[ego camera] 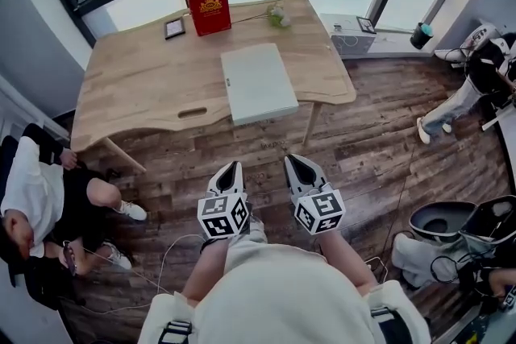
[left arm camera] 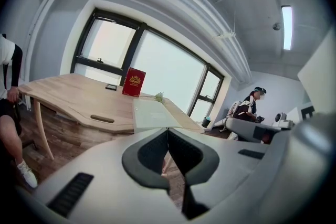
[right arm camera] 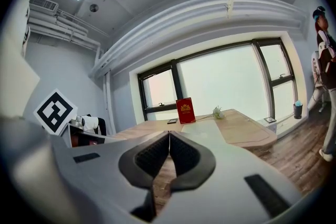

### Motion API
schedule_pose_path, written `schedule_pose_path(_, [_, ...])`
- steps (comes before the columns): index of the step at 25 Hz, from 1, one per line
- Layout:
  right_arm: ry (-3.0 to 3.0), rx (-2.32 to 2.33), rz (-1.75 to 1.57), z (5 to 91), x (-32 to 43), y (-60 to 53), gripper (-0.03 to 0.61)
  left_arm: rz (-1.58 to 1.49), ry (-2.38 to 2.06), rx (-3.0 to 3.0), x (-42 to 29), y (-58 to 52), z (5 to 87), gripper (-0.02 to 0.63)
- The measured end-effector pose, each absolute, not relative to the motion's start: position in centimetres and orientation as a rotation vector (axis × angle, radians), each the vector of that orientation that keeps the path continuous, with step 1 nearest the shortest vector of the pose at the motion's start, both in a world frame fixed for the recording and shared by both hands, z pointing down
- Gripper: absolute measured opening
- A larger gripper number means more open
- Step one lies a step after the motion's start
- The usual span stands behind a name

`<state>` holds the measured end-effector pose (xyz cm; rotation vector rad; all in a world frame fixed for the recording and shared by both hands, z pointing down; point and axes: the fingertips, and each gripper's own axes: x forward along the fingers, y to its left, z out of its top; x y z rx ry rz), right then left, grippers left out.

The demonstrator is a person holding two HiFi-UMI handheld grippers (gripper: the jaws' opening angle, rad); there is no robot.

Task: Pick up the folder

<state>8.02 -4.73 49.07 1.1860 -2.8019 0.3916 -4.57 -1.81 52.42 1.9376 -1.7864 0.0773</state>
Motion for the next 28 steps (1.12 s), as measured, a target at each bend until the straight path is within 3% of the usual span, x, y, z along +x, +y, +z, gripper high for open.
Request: schedule_pose_path(28, [-2.712, 1.364, 0.467, 49.3, -0.4, -18.2, 0.020, 0.122, -1.644, 2.071, -13.5, -16.7, 52.0, 0.021])
